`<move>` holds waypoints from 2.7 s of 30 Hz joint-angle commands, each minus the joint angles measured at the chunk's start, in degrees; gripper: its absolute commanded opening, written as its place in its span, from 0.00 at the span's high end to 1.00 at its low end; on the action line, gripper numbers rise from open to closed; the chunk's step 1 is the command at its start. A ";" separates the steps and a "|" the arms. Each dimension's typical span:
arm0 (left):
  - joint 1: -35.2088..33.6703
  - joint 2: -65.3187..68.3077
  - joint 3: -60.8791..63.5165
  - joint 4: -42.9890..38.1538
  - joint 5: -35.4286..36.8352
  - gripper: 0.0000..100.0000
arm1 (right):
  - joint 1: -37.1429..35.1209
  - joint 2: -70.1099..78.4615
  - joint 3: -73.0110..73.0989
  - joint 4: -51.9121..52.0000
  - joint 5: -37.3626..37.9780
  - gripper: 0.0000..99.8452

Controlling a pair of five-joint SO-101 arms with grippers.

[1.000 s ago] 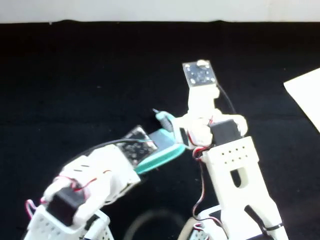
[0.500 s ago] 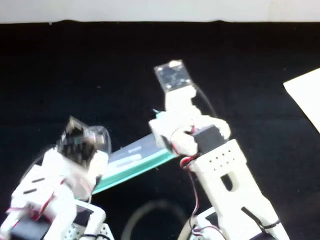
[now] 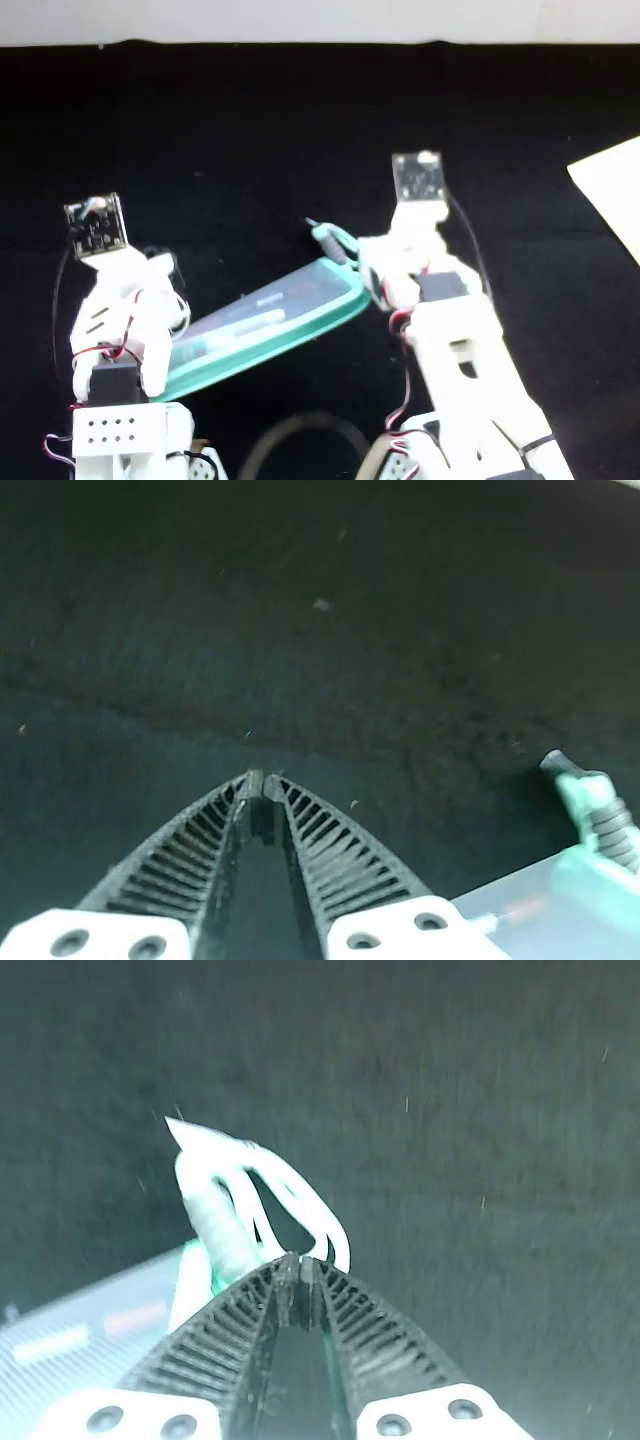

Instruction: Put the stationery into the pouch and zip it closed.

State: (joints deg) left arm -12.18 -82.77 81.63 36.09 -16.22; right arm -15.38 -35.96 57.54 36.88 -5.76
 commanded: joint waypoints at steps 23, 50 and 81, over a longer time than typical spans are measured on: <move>-13.05 -0.84 -10.95 43.87 -0.44 0.99 | 2.33 -2.15 15.60 16.13 -0.62 0.99; -13.49 -21.32 4.44 35.25 -0.53 0.99 | 2.51 -65.27 46.11 13.32 -0.18 0.99; -13.41 -20.97 15.52 39.91 -0.44 0.99 | 2.68 -66.77 46.37 30.73 -0.26 0.99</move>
State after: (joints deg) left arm -25.19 -104.22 95.96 74.95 -16.48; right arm -13.27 -102.24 95.78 67.47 -5.93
